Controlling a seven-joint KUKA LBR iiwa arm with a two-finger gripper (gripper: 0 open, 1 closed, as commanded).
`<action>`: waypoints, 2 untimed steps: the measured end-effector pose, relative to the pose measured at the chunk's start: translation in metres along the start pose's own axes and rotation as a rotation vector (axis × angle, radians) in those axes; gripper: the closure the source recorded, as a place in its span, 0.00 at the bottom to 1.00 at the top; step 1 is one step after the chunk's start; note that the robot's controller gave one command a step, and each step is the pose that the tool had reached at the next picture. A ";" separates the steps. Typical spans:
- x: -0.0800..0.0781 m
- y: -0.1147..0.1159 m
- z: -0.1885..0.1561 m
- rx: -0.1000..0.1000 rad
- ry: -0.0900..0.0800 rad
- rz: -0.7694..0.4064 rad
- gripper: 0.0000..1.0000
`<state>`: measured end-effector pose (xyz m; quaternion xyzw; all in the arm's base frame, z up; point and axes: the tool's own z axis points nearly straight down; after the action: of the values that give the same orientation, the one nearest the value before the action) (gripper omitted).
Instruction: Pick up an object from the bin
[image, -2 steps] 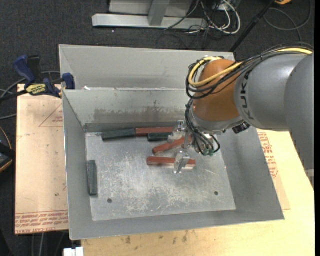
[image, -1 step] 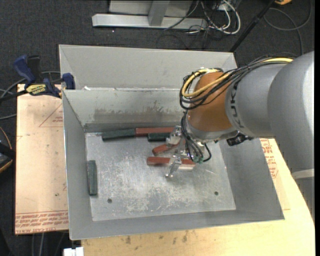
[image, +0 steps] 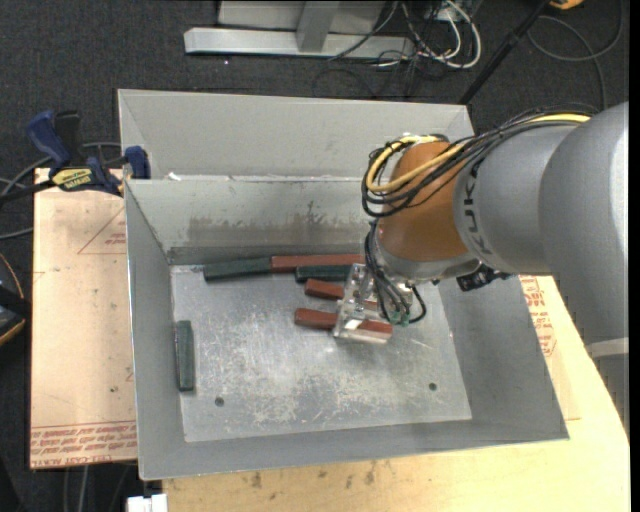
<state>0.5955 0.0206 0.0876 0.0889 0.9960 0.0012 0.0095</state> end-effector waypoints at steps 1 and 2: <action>0.000 0.000 0.000 0.000 0.000 0.000 1.00; 0.002 0.000 -0.002 0.002 0.008 -0.001 1.00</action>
Offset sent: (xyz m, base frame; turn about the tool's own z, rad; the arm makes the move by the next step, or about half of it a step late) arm -0.0001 0.0001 0.0716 -0.0001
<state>0.5938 0.0206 0.0900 0.0885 0.9961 0.0007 0.0056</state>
